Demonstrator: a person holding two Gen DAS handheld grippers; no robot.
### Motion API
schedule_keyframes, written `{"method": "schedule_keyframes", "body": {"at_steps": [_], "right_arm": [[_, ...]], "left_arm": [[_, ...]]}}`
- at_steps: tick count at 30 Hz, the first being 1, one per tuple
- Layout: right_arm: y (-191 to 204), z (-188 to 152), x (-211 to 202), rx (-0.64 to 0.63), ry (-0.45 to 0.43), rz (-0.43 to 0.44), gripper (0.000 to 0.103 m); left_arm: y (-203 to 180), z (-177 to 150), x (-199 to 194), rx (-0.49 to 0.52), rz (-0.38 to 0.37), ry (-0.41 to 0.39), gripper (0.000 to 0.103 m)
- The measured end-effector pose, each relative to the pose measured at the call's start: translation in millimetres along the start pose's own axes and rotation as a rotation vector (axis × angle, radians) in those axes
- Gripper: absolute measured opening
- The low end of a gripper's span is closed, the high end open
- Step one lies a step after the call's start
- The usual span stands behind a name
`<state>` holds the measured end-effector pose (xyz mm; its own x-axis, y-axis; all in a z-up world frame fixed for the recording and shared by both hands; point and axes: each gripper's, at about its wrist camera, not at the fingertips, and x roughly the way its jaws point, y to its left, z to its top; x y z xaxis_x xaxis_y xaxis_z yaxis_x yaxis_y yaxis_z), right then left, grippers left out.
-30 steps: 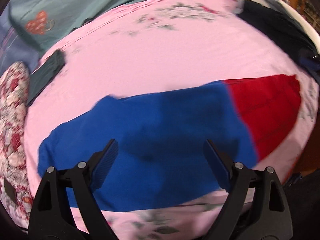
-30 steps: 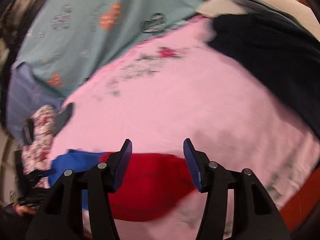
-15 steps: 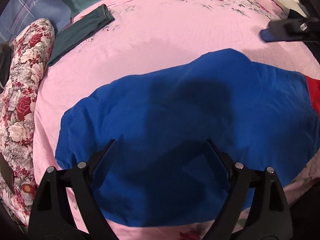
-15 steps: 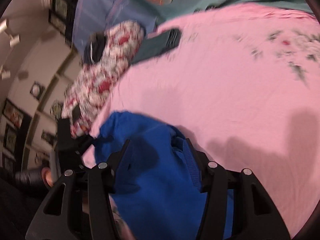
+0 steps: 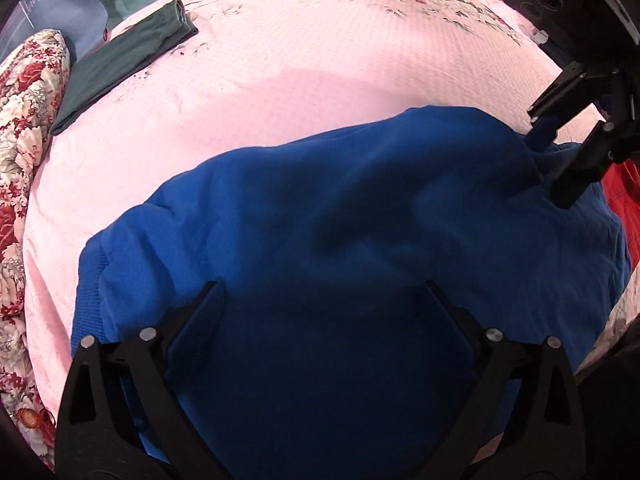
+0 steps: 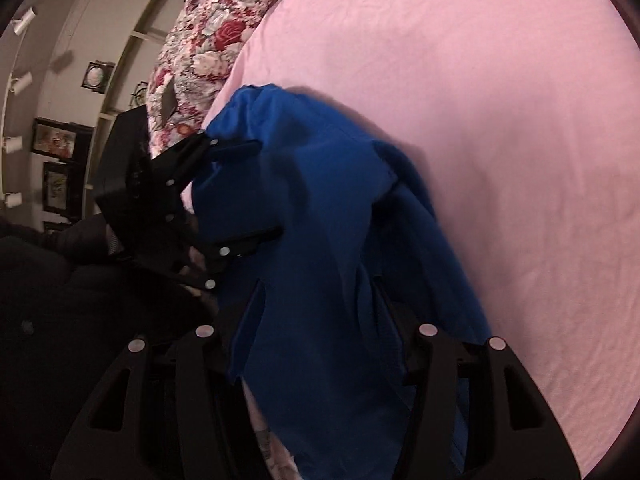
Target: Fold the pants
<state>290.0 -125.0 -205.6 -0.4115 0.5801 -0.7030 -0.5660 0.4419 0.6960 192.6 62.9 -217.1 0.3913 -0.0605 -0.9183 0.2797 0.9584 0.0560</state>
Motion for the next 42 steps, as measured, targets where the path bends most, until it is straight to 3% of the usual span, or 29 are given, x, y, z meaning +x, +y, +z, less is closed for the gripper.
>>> {"method": "schedule_keyframes", "body": {"at_steps": [2,4,7,11,14,17,18,25,28,32,34,37,42], "right_arm": [[-8,5,1,0.029,-0.011,-0.075,0.057],[-16,10,2,0.090,-0.027,0.041,0.058],[-11,17,14,0.076,-0.011,0.189,0.059],[-18,27,34,0.132,-0.032,0.299,0.059],[-21,37,30,0.153,-0.136,0.366,0.059],[-25,53,8,0.140,-0.280,0.355,0.055],[-33,56,3,0.156,-0.279,0.374,0.051],[-63,43,-8,0.202,-0.276,0.269,0.044],[-53,36,-28,0.186,-0.347,0.151,0.047],[-21,18,-57,0.145,-0.476,0.117,0.047],[-2,10,-52,0.123,-0.508,0.156,0.047],[15,1,-17,0.114,-0.470,0.157,0.047],[-2,-23,18,0.199,-0.439,0.110,0.047]], "left_arm": [[0,1,2,0.003,-0.004,0.007,0.100],[1,3,4,0.005,-0.010,0.011,0.101],[1,6,7,0.004,-0.012,0.026,0.101],[2,10,12,0.003,-0.016,0.044,0.101],[3,13,13,-0.001,-0.017,0.057,0.101],[6,15,15,-0.014,-0.018,0.055,0.101],[6,17,16,-0.019,-0.018,0.055,0.101],[7,19,18,-0.015,-0.015,0.061,0.101],[7,20,17,-0.013,-0.014,0.060,0.101],[4,22,14,-0.003,-0.005,0.061,0.101],[1,25,10,0.009,0.007,0.059,0.101],[0,25,-5,0.038,0.024,0.027,0.101],[10,22,-14,0.103,0.093,-0.011,0.101]]}}
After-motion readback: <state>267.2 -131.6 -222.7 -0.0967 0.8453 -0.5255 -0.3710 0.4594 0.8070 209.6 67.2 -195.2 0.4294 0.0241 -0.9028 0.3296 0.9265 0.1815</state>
